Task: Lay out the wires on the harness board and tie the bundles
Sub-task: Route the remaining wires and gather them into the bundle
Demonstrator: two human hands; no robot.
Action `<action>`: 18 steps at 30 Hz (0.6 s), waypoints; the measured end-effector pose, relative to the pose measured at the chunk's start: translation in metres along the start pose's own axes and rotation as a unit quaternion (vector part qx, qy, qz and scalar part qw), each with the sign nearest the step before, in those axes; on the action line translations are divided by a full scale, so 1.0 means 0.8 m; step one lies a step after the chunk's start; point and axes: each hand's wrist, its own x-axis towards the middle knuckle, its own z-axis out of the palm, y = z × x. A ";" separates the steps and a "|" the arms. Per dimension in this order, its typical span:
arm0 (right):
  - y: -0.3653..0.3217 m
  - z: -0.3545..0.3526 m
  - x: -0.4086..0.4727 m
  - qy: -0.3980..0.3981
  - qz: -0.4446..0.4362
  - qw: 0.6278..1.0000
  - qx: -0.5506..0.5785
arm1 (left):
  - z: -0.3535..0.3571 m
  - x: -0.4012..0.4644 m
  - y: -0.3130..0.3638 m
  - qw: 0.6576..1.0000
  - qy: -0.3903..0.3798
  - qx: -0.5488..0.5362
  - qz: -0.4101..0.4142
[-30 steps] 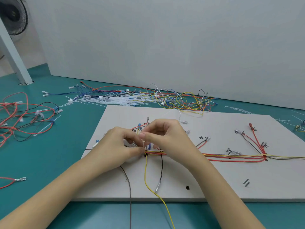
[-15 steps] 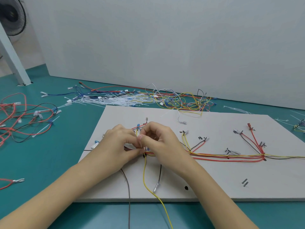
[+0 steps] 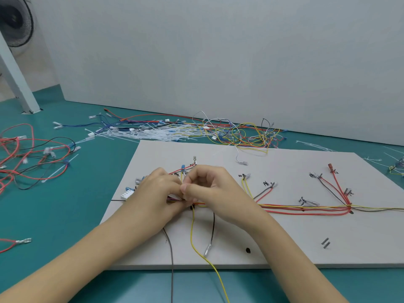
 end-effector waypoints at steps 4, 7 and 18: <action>-0.009 -0.004 0.010 0.027 -0.058 0.988 -0.141 | 0.001 -0.005 -0.003 1.000 -0.003 -0.023 -0.017; -0.004 -0.020 0.030 0.124 -0.078 0.972 -0.182 | 0.004 -0.004 -0.006 1.000 -0.027 0.010 -0.008; 0.044 -0.058 0.084 0.084 0.085 0.865 -0.487 | -0.001 -0.001 -0.014 0.995 -0.075 0.066 0.015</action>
